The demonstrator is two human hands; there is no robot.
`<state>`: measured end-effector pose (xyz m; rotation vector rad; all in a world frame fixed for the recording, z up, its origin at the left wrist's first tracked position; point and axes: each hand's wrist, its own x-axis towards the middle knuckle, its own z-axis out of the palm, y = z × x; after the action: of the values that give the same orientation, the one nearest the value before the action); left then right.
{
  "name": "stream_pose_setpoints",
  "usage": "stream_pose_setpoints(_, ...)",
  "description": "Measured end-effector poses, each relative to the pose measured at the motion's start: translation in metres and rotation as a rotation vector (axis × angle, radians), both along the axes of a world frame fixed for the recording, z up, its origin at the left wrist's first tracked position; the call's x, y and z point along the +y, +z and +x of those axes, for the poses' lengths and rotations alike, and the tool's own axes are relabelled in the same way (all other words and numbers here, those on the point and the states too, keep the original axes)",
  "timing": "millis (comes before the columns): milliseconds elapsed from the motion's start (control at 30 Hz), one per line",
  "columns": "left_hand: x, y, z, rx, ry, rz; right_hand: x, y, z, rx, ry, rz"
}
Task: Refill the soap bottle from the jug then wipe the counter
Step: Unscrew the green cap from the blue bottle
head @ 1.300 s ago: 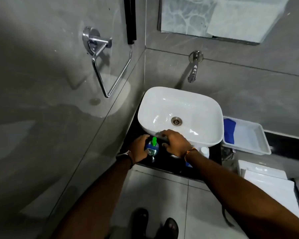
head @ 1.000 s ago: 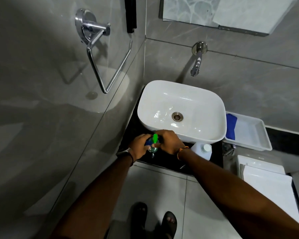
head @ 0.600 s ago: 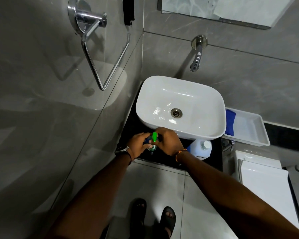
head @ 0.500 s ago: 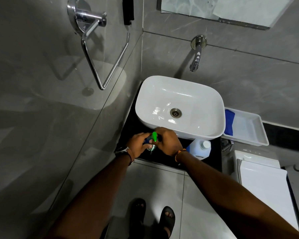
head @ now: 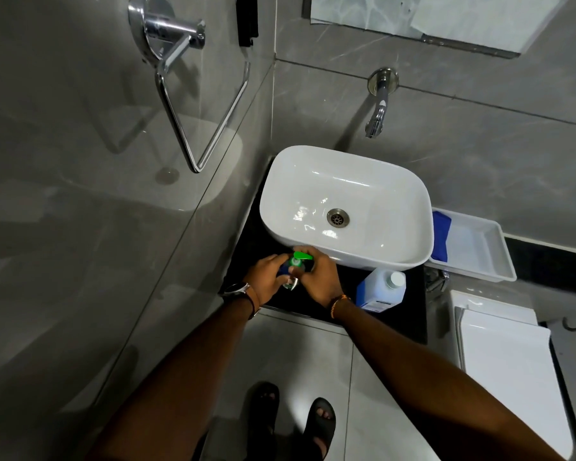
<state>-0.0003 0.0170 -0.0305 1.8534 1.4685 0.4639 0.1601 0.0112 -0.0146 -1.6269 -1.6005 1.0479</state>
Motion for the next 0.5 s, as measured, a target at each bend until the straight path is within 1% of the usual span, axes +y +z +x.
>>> stream_pose_setpoints(100, 0.0008, -0.0004, 0.0007, -0.004, -0.005, 0.003, -0.0028, -0.0011, -0.0017, 0.109, -0.091, -0.047)
stream_pose_setpoints(233, -0.0003, -0.0036, -0.0004, -0.014, 0.007, 0.013, -0.0013, -0.007, -0.0046, 0.042, -0.159, -0.037)
stream_pose_setpoints(400, 0.0002, -0.0031, 0.0005, -0.016, 0.005, 0.006, 0.0013, -0.0058, -0.0059, 0.065, -0.066, -0.042)
stream_pose_setpoints(500, -0.0003, -0.004, 0.0009, -0.018, 0.007, 0.018, -0.0004, -0.0082, -0.0048, 0.008, -0.144, -0.033)
